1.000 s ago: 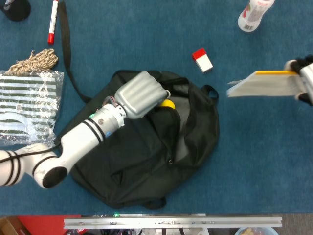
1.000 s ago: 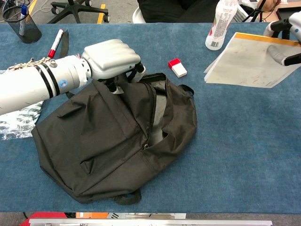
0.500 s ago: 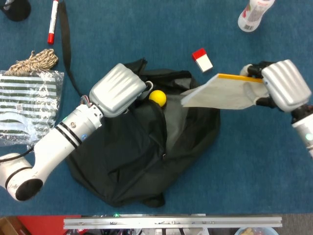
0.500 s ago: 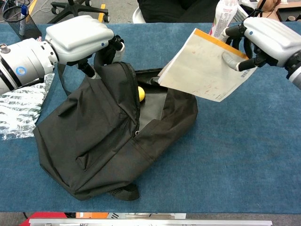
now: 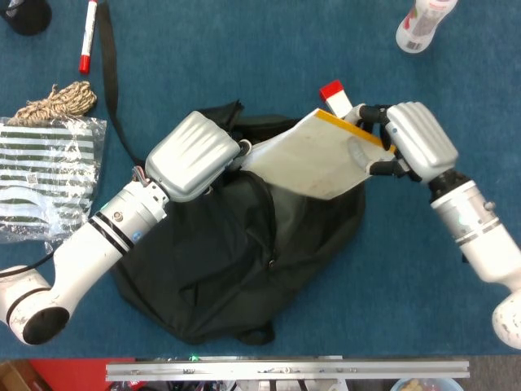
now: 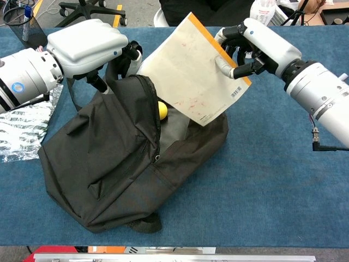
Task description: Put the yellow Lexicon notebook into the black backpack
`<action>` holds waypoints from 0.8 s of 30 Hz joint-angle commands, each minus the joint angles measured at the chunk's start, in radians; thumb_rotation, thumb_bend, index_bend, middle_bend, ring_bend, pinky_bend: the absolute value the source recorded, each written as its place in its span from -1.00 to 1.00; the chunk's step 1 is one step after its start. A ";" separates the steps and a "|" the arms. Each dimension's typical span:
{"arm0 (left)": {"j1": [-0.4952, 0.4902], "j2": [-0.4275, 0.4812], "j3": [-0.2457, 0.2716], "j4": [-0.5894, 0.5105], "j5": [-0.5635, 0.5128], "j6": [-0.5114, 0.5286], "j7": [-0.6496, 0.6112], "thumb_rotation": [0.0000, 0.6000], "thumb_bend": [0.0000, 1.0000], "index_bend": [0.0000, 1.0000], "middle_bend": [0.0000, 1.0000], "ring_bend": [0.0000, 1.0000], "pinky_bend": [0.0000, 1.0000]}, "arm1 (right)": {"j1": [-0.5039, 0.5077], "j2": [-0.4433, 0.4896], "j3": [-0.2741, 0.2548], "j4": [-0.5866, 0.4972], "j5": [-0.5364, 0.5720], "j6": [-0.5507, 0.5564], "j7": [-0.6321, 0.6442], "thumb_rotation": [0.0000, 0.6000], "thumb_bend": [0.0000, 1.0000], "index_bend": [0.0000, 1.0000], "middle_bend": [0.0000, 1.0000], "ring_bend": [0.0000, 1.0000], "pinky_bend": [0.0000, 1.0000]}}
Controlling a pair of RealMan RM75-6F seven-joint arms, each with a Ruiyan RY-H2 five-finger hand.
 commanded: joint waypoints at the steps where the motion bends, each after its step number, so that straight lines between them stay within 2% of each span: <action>1: 0.003 0.000 -0.004 -0.003 -0.002 -0.001 0.003 1.00 -0.45 0.10 0.13 0.16 0.37 | 0.008 -0.029 0.010 -0.012 0.038 -0.011 0.020 1.00 -0.12 0.69 0.33 0.13 0.37; 7: 0.013 -0.001 -0.010 -0.008 0.000 0.000 0.015 1.00 -0.45 0.09 0.13 0.15 0.37 | 0.003 -0.069 0.031 -0.028 0.099 0.004 0.051 1.00 -0.12 0.69 0.33 0.14 0.39; 16: 0.034 -0.004 -0.023 -0.010 -0.005 0.025 0.033 1.00 -0.45 0.08 0.13 0.15 0.37 | -0.018 -0.095 0.013 -0.017 0.254 -0.009 0.015 1.00 -0.12 0.69 0.33 0.15 0.39; 24: 0.044 -0.011 -0.029 -0.013 0.001 0.030 0.046 1.00 -0.45 0.08 0.13 0.15 0.37 | -0.028 -0.107 0.016 -0.010 0.337 -0.035 0.024 1.00 -0.12 0.69 0.33 0.15 0.39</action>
